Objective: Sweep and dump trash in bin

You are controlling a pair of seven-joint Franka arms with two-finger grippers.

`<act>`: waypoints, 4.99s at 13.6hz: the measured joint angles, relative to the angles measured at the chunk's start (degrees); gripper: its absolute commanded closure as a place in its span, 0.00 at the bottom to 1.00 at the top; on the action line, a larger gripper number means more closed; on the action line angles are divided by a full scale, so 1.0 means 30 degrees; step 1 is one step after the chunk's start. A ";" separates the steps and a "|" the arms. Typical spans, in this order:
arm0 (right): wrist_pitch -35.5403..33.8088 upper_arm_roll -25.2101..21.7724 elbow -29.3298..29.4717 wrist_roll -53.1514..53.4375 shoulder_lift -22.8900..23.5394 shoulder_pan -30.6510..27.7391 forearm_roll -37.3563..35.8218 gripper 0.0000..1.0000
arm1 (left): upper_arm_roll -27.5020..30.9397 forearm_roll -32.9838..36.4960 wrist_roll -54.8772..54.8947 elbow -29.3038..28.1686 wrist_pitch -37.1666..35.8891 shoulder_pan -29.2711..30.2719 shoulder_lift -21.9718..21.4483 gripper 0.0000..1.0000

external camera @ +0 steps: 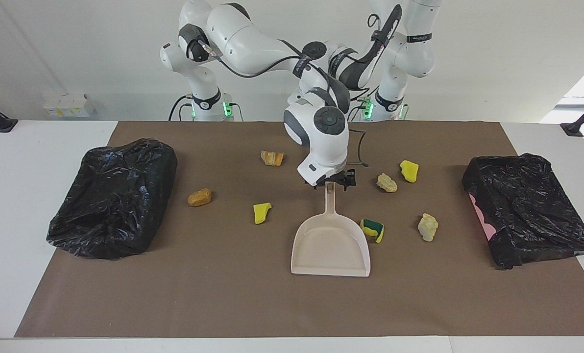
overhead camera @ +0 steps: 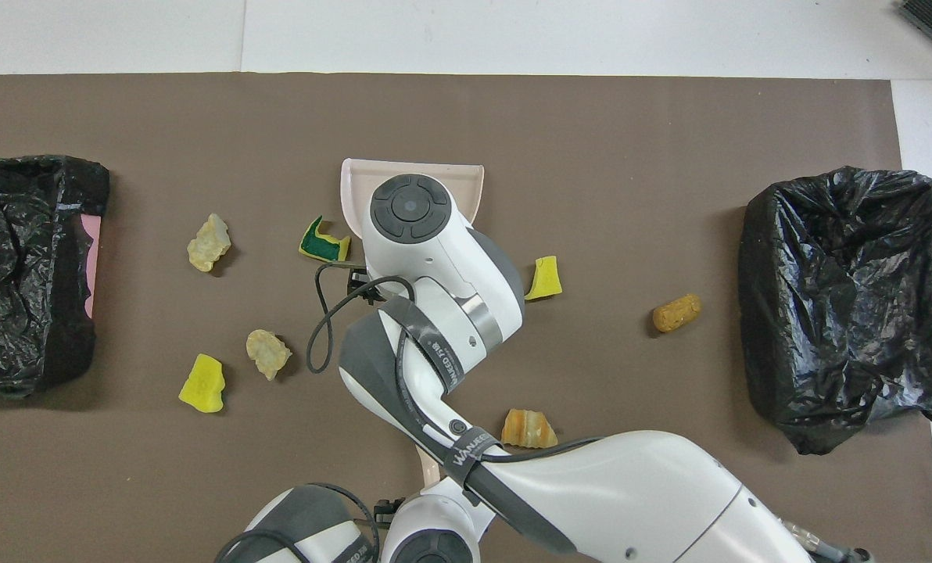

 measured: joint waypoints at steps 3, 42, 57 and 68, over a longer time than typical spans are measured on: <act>0.0044 -0.0001 0.0000 0.0000 0.0302 0.0000 -0.0618 1.00 | 0.0005 -0.0652 -0.0002 -0.0042 0.0001 -0.0011 0.0000 0.88; -0.4293 0.0154 -0.7941 -2.9252 -0.8339 -0.2074 -0.4066 1.00 | 0.0299 0.1482 0.3158 -0.2083 -0.4395 1.1235 -0.3476 1.00; -0.2940 0.0173 -0.9966 -2.8080 -0.8130 -0.0701 -0.6583 1.00 | 0.0644 0.0035 0.9029 0.1665 -0.5234 1.0528 -0.2120 1.00; -0.2274 0.0144 -1.0198 -2.6708 -0.8052 -0.0777 -0.5775 1.00 | 0.0797 0.5497 1.3505 0.4633 -0.2541 1.7476 0.2782 1.00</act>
